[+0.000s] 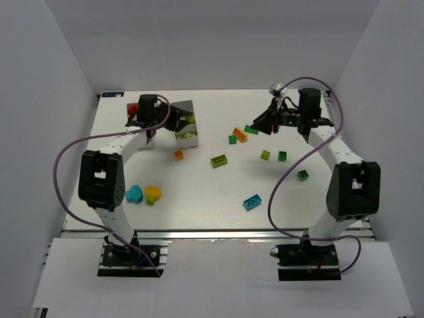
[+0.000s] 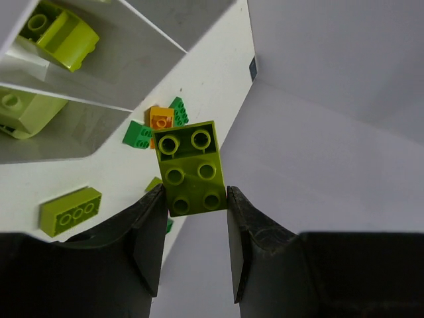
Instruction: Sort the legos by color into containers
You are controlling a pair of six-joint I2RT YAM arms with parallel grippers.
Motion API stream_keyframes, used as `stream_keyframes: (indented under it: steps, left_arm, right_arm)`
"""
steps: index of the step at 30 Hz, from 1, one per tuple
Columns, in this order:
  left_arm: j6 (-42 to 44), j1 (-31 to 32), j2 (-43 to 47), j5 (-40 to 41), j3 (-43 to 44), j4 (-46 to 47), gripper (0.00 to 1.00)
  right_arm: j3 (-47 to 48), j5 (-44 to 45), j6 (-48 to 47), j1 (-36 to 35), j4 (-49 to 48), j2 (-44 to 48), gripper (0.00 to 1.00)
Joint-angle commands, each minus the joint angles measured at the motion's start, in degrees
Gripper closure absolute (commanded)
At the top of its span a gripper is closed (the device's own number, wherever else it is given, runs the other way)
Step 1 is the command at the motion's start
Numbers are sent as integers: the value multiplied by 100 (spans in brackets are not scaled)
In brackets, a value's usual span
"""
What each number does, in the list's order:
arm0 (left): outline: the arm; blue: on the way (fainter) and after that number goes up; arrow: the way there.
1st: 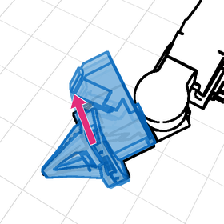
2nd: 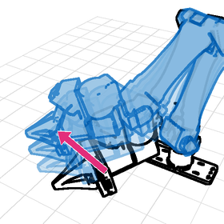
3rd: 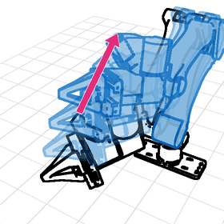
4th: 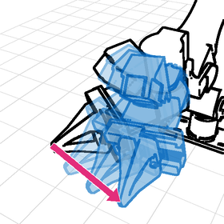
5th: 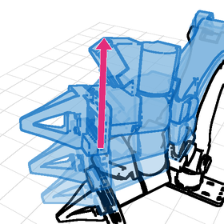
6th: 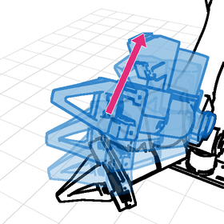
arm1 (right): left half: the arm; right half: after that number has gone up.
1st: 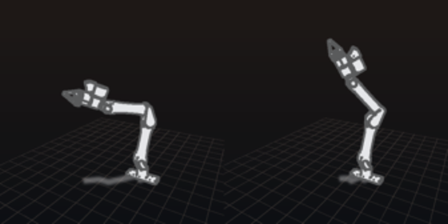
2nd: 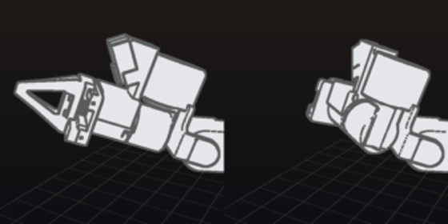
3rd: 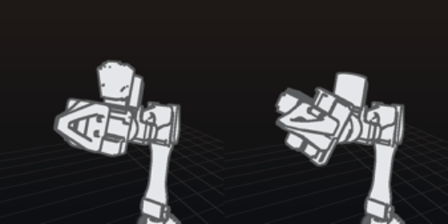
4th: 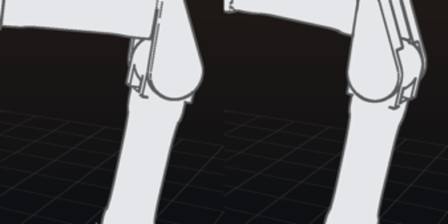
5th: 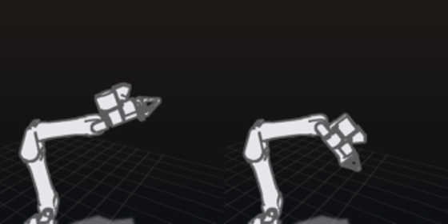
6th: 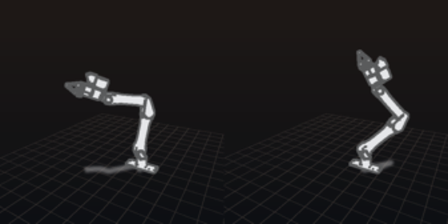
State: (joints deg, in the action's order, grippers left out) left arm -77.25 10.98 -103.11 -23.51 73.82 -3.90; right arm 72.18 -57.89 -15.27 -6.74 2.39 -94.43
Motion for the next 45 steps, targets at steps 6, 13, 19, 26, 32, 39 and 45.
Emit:
stream_keyframes:
  steps: [6,13,19,26,32,39,45]
  left_arm:
    - [-1309,-26,397,689,492,-865,89]
    - [-1844,-26,212,663,520,-886,85]
    - [-2162,-17,107,645,467,-797,85]
    - [-2382,-35,28,760,458,-867,81]
    - [-2558,-61,-42,909,378,-875,79]
    - [-2496,-70,-376,918,554,-902,74]
    - [-2488,-79,-535,944,616,-841,67]
  right_arm:
    - [-46,-179,94,41,-213,232,60]
    - [-46,-188,112,41,-345,250,60]
    - [-38,-197,120,50,-345,267,60]
    - [-46,-188,120,50,-345,285,60]
    - [-73,-197,120,68,-354,294,60]
    - [-81,-188,120,94,-371,311,60]
    - [-108,-197,112,121,-371,303,60]
